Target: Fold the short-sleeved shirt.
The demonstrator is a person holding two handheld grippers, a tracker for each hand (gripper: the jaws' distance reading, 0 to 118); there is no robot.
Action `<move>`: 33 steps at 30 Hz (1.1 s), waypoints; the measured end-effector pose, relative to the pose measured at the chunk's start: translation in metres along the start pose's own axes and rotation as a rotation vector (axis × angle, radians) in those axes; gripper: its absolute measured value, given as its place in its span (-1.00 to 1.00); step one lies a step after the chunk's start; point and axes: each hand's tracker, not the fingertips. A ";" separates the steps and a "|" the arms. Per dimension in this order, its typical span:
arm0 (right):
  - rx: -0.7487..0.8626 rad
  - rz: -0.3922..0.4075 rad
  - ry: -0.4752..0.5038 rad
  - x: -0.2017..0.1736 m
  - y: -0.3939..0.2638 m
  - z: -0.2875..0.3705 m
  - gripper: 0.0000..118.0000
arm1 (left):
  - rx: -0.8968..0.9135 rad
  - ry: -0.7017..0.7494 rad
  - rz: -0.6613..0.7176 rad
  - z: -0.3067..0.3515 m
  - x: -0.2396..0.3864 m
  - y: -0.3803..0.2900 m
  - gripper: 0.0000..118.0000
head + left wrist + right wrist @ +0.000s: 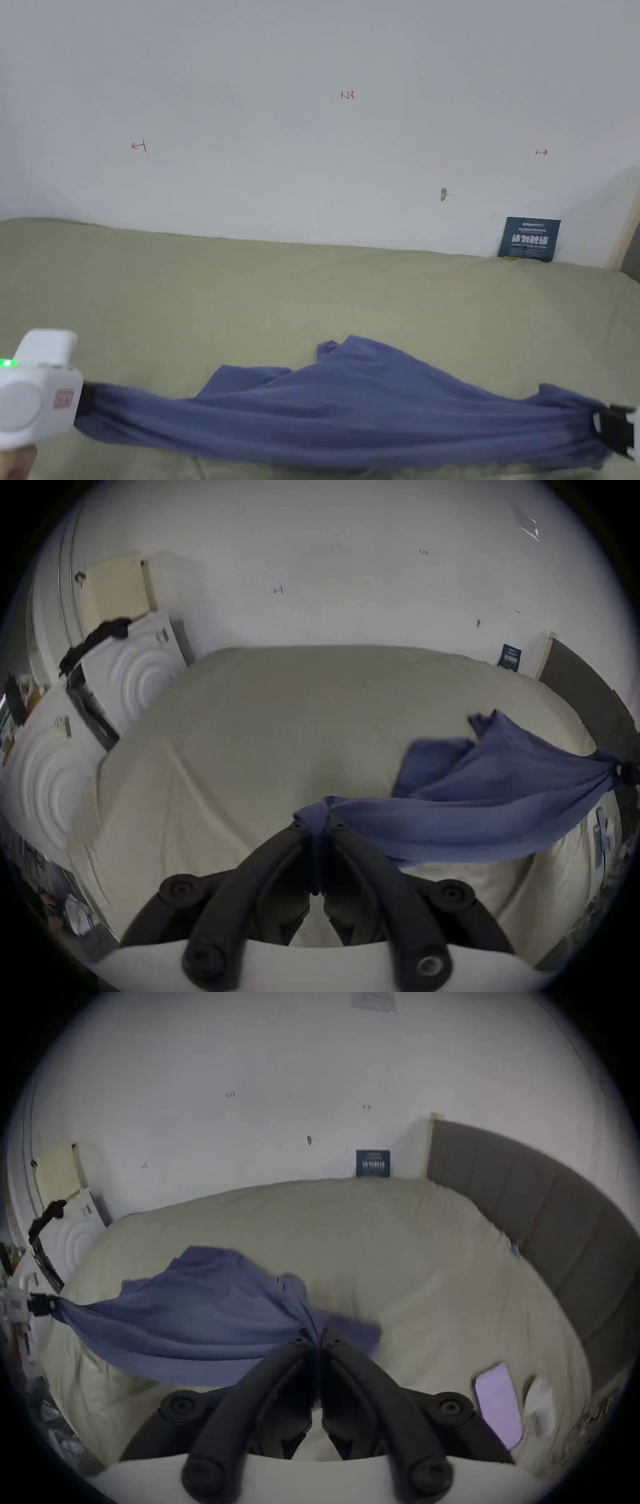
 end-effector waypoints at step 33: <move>0.102 0.054 0.040 -0.052 -0.146 0.157 1.00 | 0.046 -0.070 0.179 0.147 -0.020 -0.171 0.95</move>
